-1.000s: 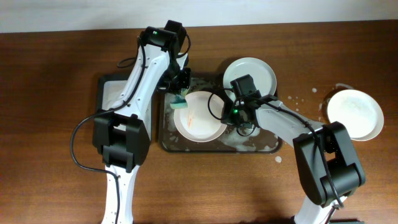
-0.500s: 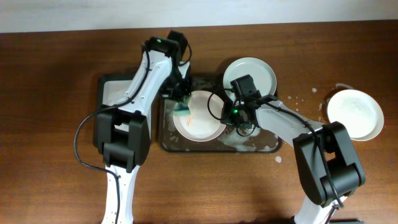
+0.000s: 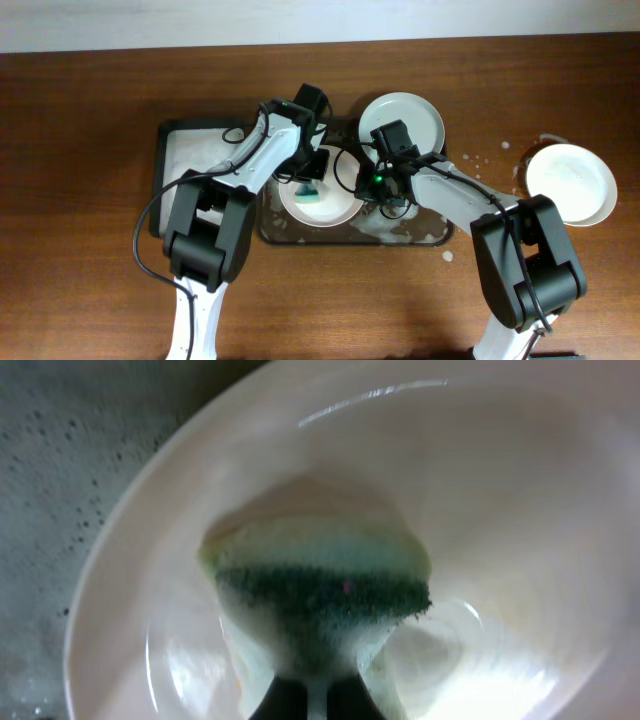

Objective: Clean dirty plates on tray and stack at the side
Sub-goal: 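Move the sponge in left gripper into the pink bowl, then scrub inside the pink bowl with the sponge in left gripper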

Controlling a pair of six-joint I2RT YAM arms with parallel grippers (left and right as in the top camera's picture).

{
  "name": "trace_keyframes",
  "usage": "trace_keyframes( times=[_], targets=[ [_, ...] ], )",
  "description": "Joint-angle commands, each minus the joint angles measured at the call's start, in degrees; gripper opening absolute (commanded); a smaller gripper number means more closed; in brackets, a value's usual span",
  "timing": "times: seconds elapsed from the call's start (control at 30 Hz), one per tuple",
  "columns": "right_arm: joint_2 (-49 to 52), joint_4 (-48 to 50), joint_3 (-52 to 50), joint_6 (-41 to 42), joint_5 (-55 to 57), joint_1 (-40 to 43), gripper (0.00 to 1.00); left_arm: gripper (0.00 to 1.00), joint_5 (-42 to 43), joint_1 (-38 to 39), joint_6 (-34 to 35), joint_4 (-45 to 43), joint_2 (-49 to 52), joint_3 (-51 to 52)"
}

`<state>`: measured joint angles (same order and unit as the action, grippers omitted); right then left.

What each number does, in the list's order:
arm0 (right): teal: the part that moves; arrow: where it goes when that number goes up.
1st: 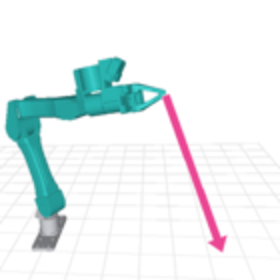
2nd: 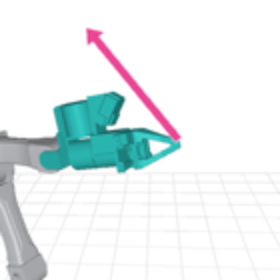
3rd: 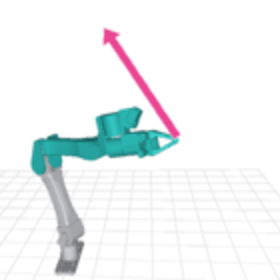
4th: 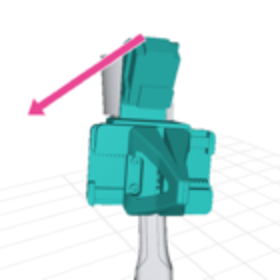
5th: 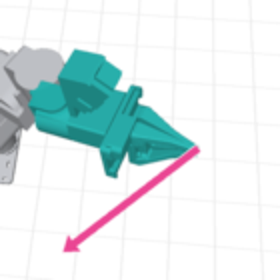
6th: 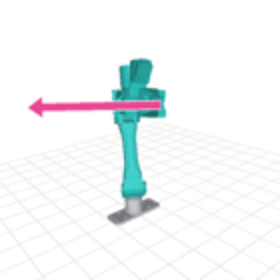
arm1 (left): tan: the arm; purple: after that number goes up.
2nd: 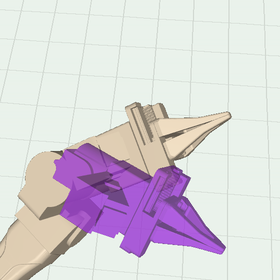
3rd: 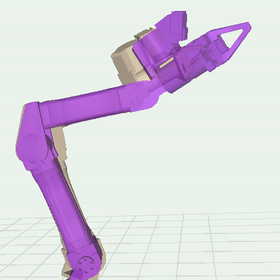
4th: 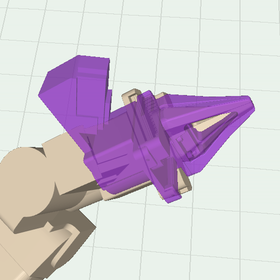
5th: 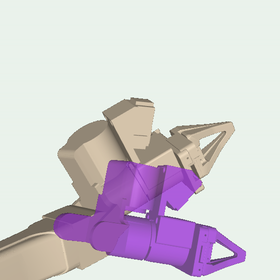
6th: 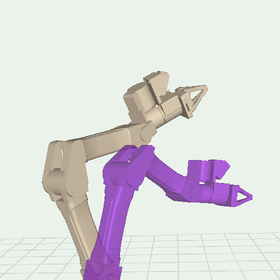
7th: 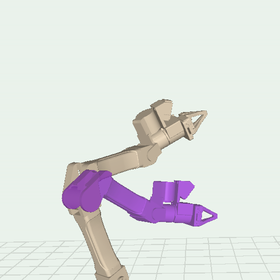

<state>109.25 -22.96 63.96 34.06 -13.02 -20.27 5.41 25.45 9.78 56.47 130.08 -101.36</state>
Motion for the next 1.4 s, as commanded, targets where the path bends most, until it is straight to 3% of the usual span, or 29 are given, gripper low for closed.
trace_keyframes(
  times=[0.0,0.33,0.63,0.73,0.83,0.97,1.1,1.27,1.37],
  targets=[
    [0.9,0.1,0.7,-0.2,-0.5,0.1,0.04,0.01,-9.2,-0.1,-1.3,-6.8,4.1,5.5],
    [0.9,0.0,0.7,-0.2,-0.5,0.1,0.04,0.01,-24.7,1.4,-1.3,-11.4,4.1,5.6],
    [0.9,0.1,0.7,-0.2,-0.5,0.1,0.04,0.01,-26.6,3.5,-0.5,-0.7,4.1,5.6],
    [0.9,0.1,0.7,-0.2,-0.6,0.1,0.04,0.00,-21.4,3.7,-6.4,1.9,4.1,5.6],
    [0.9,0.1,0.7,-0.2,-0.6,0.1,0.04,0.00,-6.0,3.7,-20.0,2.4,4.1,5.6],
    [0.9,0.1,0.7,-0.2,-0.6,0.1,0.04,0.00,5.1,3.7,-28.2,2.4,4.1,5.6],
    [0.9,0.1,0.7,-0.2,-0.5,0.1,0.04,0.00,11.9,3.7,-32.2,2.3,4.1,5.6],
    [0.9,0.1,0.7,-0.2,-0.5,0.1,0.04,0.00,12.0,3.6,-32.1,0.1,4.1,5.6],
    [0.9,0.1,0.7,-0.2,-0.5,0.1,0.04,0.00,9.6,3.5,-27.5,-3.5,4.1,5.6]
  ],
)
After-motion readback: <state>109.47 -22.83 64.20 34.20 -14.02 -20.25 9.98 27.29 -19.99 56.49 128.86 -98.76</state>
